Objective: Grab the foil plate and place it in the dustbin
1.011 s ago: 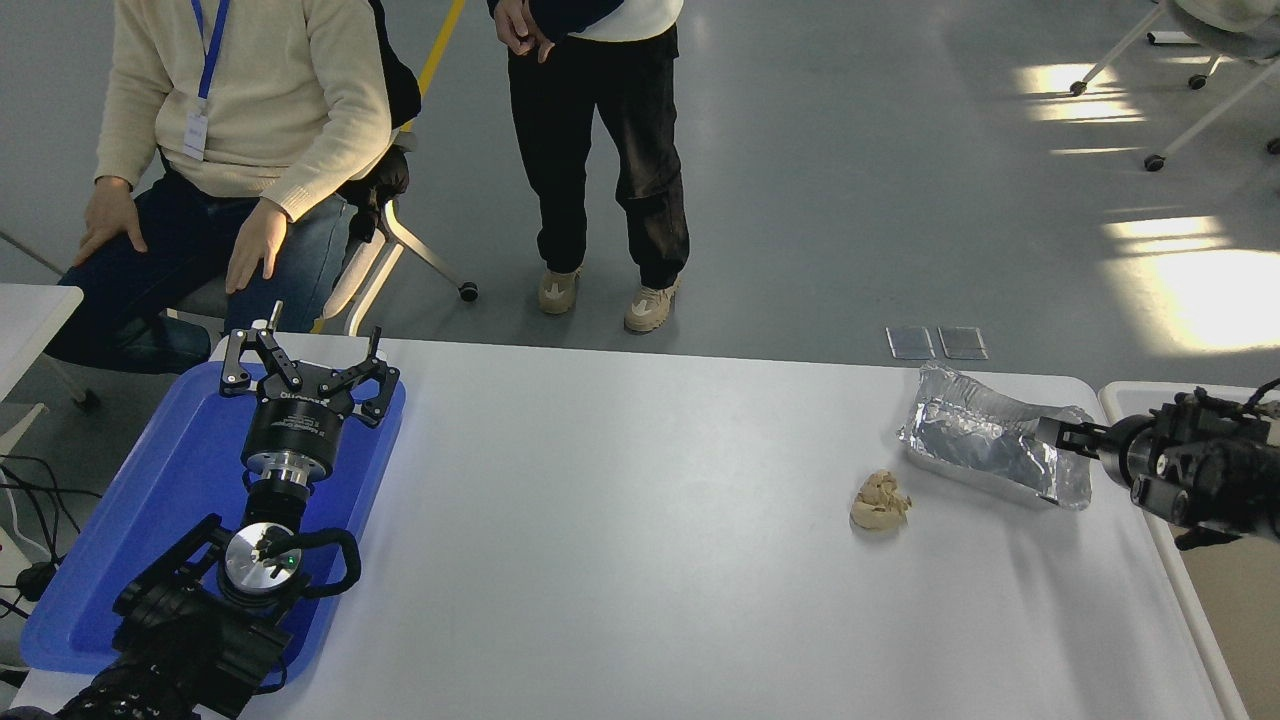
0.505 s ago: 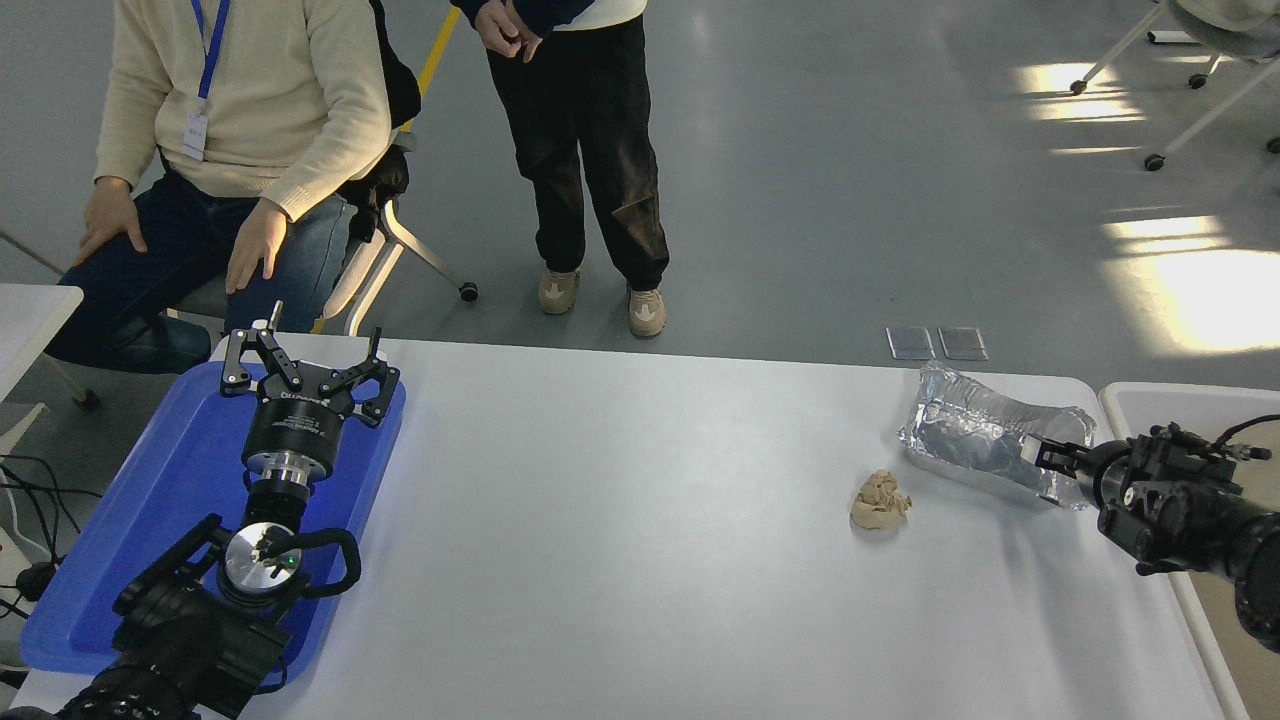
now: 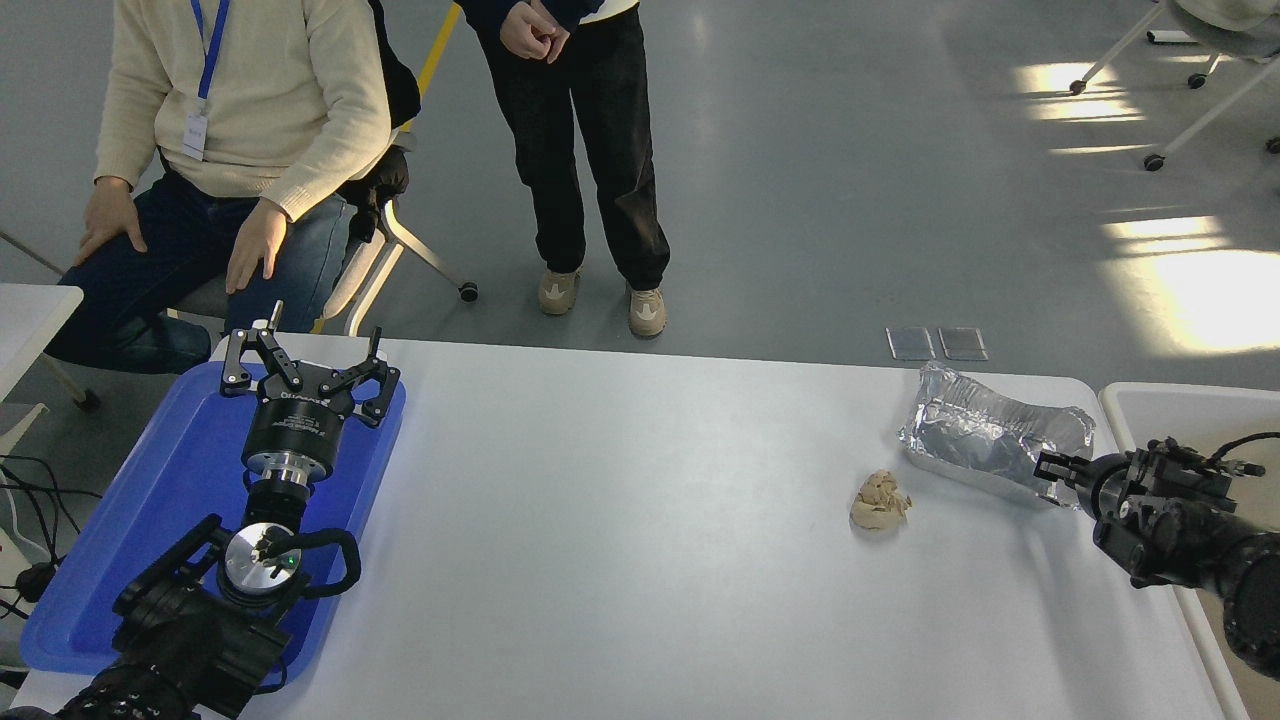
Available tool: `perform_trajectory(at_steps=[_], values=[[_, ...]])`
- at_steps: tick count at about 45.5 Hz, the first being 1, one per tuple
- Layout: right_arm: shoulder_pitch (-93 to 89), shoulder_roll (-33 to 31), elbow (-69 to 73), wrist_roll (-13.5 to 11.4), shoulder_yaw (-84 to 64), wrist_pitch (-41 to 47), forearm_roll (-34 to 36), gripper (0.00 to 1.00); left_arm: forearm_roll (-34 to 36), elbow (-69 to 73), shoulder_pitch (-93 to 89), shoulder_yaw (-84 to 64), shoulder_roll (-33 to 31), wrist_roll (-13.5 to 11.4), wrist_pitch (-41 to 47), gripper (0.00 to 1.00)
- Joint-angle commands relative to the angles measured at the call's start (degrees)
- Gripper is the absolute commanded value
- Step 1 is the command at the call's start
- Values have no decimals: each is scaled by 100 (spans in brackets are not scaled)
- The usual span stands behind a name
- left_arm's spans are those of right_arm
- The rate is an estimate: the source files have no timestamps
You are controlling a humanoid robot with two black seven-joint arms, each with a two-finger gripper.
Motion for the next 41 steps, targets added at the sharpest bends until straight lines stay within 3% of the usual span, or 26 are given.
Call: perform_trajectory(at_steps=[1,9,13,14,17,22,41], values=[[-30,74,-32,-44,11,17,-5,53,-1,0,0,0,0,0,9,100],[-30,92,-32,-53,2,26,-5,41,-1,0,0,0,0,0,9,100],[-30,92,-32,-61,2,26,-31,30,-1,0,0,0,0,0,9,100],[-30,92,-32,-70,2,26,-74,21,-1,0,0,0,0,0,0,100],[-30,83,-32,-79,2,26,-145,9,-1,0,0,0,0,0,9,100],[-30,83,-41,-70,11,26,-154,0,-1,0,0,0,0,0,9,100],[31,66,-14,62,37,105,-145,0,-1,0,0,0,0,0,9,100]])
